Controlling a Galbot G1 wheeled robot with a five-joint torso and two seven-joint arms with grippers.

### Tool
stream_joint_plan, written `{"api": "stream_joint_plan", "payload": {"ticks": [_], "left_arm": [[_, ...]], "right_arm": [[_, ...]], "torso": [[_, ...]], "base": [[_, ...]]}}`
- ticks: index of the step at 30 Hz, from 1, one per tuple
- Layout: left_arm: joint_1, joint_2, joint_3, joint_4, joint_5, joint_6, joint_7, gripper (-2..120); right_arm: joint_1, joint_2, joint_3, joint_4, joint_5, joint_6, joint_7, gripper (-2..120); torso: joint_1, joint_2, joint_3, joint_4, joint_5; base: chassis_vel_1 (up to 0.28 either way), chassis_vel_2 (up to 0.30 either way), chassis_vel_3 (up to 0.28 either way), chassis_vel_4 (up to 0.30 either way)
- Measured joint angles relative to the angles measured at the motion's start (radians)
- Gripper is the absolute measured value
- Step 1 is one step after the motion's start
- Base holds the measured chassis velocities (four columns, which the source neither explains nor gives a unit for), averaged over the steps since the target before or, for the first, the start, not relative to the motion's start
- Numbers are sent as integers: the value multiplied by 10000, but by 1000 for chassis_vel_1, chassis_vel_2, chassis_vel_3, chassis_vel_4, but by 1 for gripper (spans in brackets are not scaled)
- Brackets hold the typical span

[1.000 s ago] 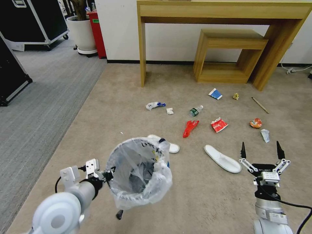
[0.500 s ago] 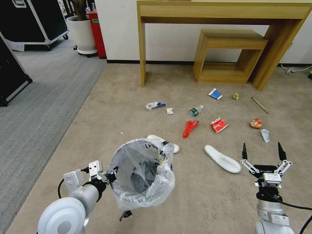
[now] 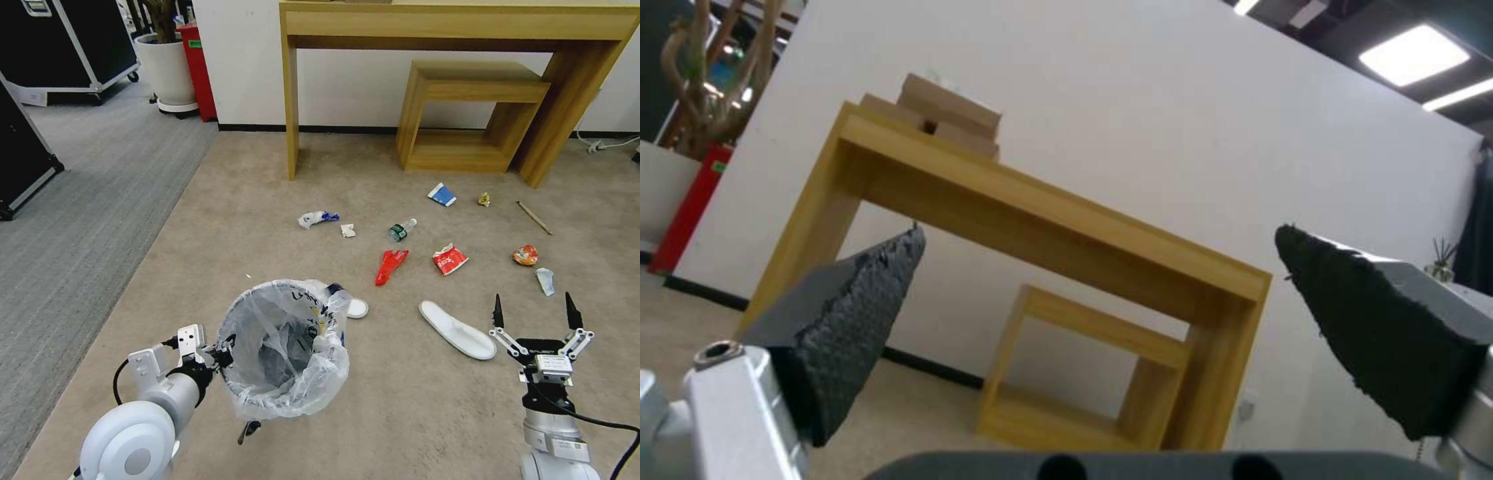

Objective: Pick up the trash bin and place the garbage on the floor into it.

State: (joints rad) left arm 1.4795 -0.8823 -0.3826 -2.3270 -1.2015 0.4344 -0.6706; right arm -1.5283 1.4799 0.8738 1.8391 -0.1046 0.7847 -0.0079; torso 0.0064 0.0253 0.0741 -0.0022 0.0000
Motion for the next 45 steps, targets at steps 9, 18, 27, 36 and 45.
{"api": "stream_joint_plan", "payload": {"ticks": [9, 18, 27, 36, 45], "left_arm": [[-54, 140, 199, 64, 120, -1, 49, 0], [-201, 213, 352, 149, 52, -34, -4, 0], [-243, 522, 186, 206, -306, 5, -439, 0], [64, 1012, -523, -21, -450, 136, -770, 0], [243, 982, -761, -110, -495, 190, -765, 0]], "right_arm": [[52, 135, -25, -105, -51, 47, -76, 100], [120, 156, -48, -130, -97, 40, -128, 100], [125, 103, -19, -162, -87, 34, -139, 100], [155, -26, 6, -151, 64, -4, -164, 100], [242, -47, -110, -170, 177, -76, -337, 100]], "torso": [[0, -1, 0, 0, 0], [0, -1, 1, 0, 2], [0, -1, 0, 0, 1], [0, -2, 1, 1, 3], [0, -3, 0, 0, 0]], "base": [[-61, 47, 49, -52], [-73, 72, 82, -72], [-92, 80, 83, -82], [-92, 95, 89, -94], [-82, 85, 89, -84]]}}
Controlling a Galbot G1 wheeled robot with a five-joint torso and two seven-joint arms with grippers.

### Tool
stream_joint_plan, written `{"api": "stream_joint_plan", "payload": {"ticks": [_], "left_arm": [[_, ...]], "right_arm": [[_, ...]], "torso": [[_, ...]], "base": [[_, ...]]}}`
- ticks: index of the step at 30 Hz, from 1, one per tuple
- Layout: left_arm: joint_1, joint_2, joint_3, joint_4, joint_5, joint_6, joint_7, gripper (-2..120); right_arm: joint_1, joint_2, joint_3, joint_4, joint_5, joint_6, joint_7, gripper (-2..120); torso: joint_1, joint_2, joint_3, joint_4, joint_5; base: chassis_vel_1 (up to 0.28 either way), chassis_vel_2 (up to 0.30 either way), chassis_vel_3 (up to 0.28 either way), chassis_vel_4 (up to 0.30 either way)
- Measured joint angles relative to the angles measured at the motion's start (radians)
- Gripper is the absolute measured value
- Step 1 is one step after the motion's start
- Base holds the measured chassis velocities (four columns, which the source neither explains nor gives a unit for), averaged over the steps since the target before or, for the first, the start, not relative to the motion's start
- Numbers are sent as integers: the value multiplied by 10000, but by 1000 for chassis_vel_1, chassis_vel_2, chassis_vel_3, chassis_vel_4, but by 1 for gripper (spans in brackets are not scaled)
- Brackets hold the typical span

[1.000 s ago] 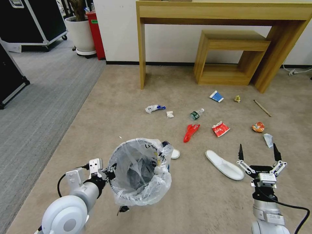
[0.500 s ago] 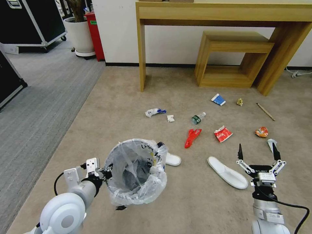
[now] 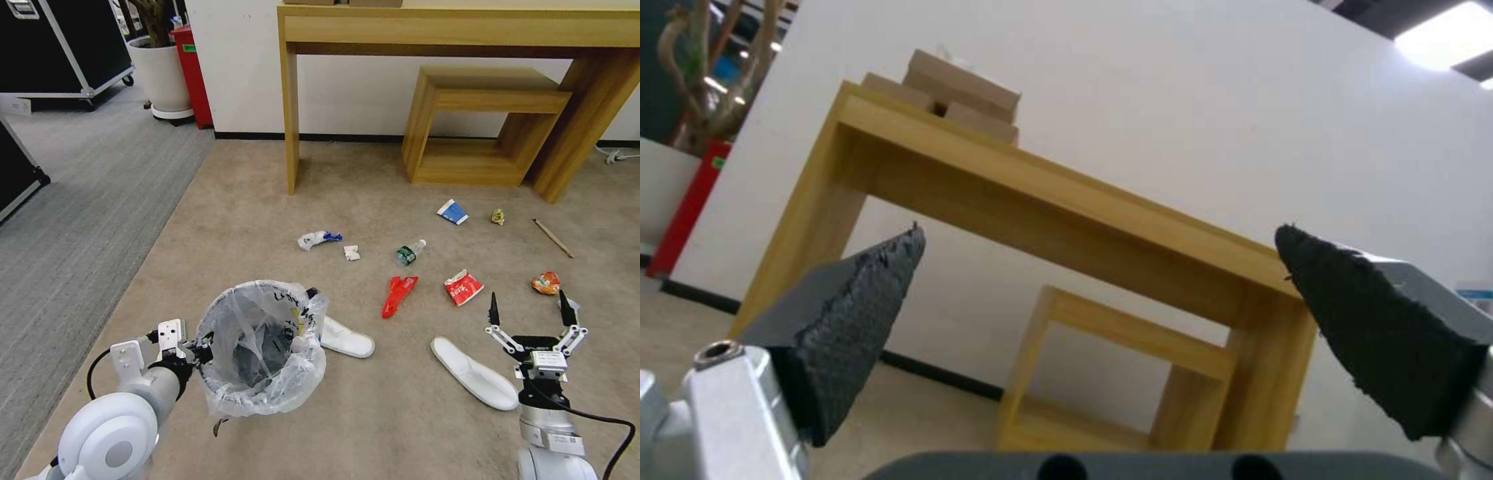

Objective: Pick up the trash bin and place the garbage on the floor into it.

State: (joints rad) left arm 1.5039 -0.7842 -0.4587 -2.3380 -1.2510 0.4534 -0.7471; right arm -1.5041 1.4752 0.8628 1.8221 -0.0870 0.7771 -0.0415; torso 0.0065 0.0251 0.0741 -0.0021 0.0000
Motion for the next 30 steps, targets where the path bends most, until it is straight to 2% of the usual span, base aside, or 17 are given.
{"api": "stream_joint_plan", "payload": {"ticks": [11, 24, 26, 30], "left_arm": [[134, -46, -151, -105, 8, -10, -118, 0], [444, 102, -517, -304, -667, 276, -625, 0], [596, 224, -601, -377, -926, 528, -964, 0], [664, 293, -618, -450, -1089, 563, -1110, 0]], "right_arm": [[78, -86, -99, -57, 49, -41, -118, 100], [60, -203, -183, -83, 80, -9, -198, 100], [23, -291, -201, -75, 148, 94, -250, 100], [40, -364, -192, -70, 137, 184, -299, 100]], "torso": [[0, 0, 0, 0, 1], [-1, 1, 0, 0, 1], [-1, 2, 1, 0, 1], [1, 1, 2, 0, 0]], "base": [[-104, 111, 101, -120], [-113, 115, 114, -114], [-113, 117, 109, -123], [-94, 98, 108, -99]]}}
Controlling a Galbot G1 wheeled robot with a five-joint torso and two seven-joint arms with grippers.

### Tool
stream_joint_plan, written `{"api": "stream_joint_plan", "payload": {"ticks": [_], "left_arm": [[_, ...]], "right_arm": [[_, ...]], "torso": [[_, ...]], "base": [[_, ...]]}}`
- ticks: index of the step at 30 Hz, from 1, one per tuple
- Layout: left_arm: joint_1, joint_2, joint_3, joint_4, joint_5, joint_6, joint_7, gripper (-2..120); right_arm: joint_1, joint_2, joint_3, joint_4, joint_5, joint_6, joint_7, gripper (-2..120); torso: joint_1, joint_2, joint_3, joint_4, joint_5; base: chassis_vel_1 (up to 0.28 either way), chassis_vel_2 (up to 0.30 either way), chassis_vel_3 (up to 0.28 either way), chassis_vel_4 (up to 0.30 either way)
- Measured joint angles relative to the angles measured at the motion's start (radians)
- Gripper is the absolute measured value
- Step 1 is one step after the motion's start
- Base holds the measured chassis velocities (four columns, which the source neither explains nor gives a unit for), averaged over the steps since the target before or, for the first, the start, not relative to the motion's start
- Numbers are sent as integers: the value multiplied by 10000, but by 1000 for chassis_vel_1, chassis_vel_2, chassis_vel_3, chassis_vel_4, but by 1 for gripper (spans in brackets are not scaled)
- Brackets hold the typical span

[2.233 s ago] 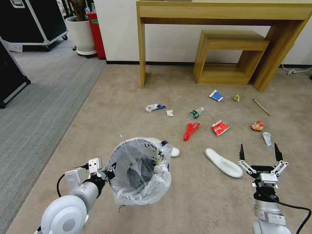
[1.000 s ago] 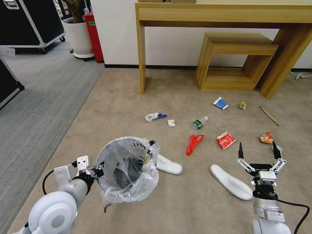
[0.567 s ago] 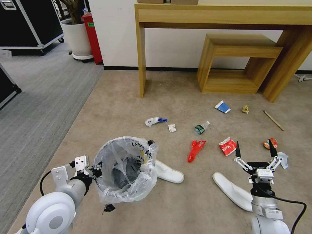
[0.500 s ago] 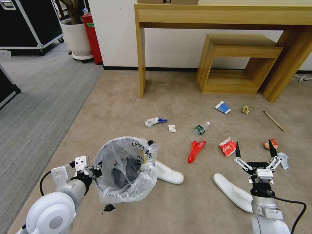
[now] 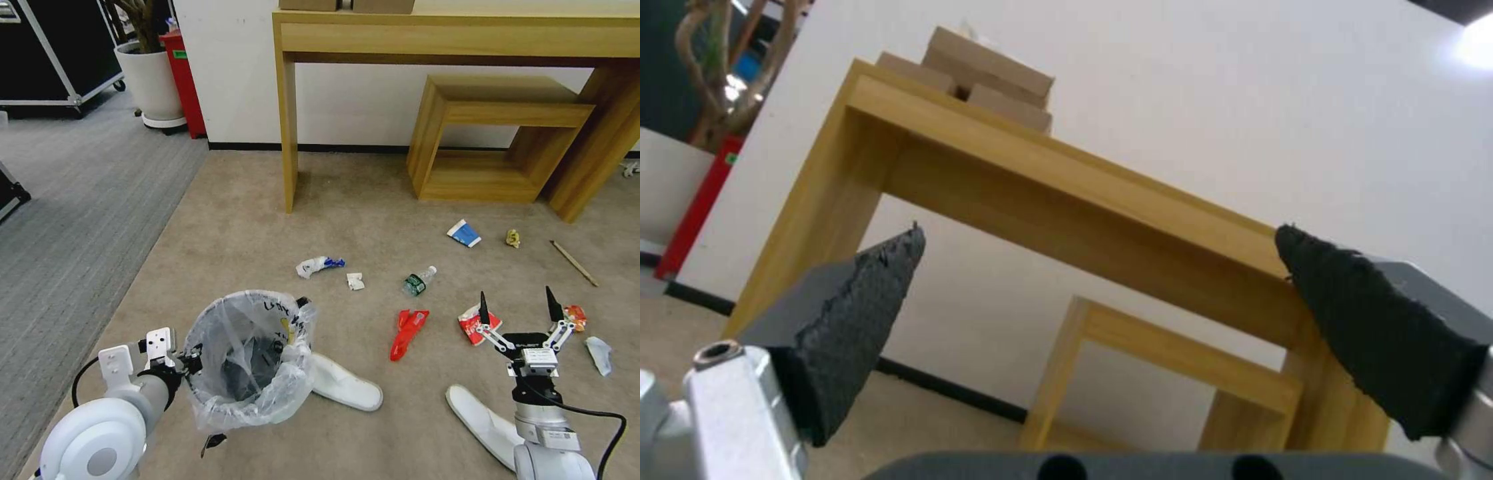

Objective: Pick up the trash bin and place the garbage on the floor into it.

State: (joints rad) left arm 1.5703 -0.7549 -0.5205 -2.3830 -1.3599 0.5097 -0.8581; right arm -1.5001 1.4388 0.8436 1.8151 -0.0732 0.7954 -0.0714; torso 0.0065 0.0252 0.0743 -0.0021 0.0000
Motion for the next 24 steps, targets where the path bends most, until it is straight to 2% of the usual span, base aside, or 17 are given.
{"api": "stream_joint_plan", "payload": {"ticks": [9, 24], "left_arm": [[140, 199, -172, -82, -188, -54, -304, 0], [221, -6, 215, -157, 339, -151, -12, 0]], "right_arm": [[78, -164, -14, -63, 37, 74, -31, 100], [5, -328, 294, -167, -126, -128, 363, 100]], "torso": [[-2, 0, -3, -1, 1], [-2, 1, -3, -1, 2]], "base": [[-7, 4, 6, -7], [0, 0, 0, 0]]}}
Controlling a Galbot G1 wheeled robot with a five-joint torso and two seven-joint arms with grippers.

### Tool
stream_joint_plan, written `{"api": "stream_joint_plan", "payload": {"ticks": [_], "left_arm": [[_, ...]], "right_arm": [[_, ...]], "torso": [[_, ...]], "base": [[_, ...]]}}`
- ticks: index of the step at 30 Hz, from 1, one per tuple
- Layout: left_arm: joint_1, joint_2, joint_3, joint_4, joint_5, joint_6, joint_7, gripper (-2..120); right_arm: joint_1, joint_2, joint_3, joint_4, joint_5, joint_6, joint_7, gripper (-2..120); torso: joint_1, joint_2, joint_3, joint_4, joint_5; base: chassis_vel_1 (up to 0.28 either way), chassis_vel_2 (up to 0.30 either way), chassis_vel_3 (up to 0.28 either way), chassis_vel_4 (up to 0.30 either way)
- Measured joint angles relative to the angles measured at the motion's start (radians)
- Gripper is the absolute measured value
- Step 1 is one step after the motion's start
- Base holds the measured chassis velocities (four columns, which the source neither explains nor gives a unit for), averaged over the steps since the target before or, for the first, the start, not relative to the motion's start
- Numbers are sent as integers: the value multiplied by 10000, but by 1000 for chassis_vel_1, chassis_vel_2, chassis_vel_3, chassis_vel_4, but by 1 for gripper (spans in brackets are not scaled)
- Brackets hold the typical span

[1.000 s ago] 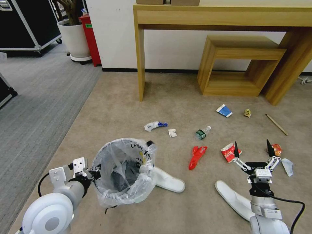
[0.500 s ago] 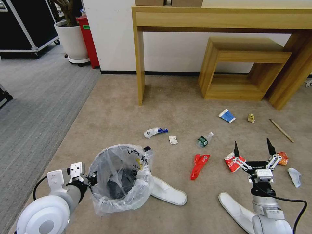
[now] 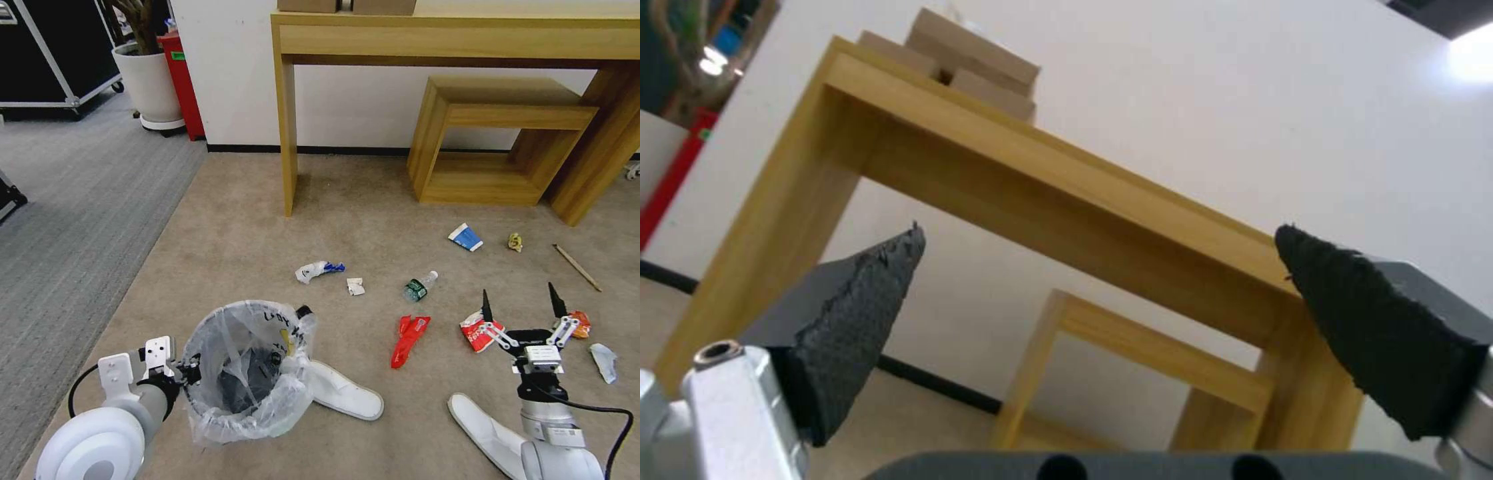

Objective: Pick up the trash bin and place the garbage on the floor into it.

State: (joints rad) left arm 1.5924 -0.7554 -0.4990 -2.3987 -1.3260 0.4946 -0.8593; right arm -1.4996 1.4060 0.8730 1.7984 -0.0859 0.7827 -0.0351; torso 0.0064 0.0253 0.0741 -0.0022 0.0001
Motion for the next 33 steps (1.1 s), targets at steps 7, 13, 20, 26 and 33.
{"api": "stream_joint_plan", "payload": {"ticks": [7, 13, 20, 26, 33], "left_arm": [[-34, -72, 122, 63, 222, -65, 137, 0], [-2, -77, 146, 47, 330, -96, 197, 0], [156, -173, 158, 37, 568, -98, 282, 0], [46, -156, 224, 67, 577, -176, 308, 0], [-133, -128, 379, 169, 662, -196, 366, 0]], "right_arm": [[-139, 163, 69, -27, 5, 122, 102, 100], [-86, 393, -61, 64, -114, 155, -29, 100], [-55, 461, -137, 41, -63, 198, -174, 100], [-47, 476, -149, 19, -71, 217, -202, 100], [-28, 488, -150, -65, -80, 225, -226, 100]], "torso": [[0, 0, 0, 0, 0], [0, 0, 0, 0, -1], [0, 0, 0, 1, -1], [1, 0, 0, 1, 0], [0, 0, 0, 0, 0]], "base": [[0, 0, 0, 0], [0, 0, 0, 0], [0, 0, 0, 0], [0, 0, 0, 0], [0, 0, 0, 0]]}}
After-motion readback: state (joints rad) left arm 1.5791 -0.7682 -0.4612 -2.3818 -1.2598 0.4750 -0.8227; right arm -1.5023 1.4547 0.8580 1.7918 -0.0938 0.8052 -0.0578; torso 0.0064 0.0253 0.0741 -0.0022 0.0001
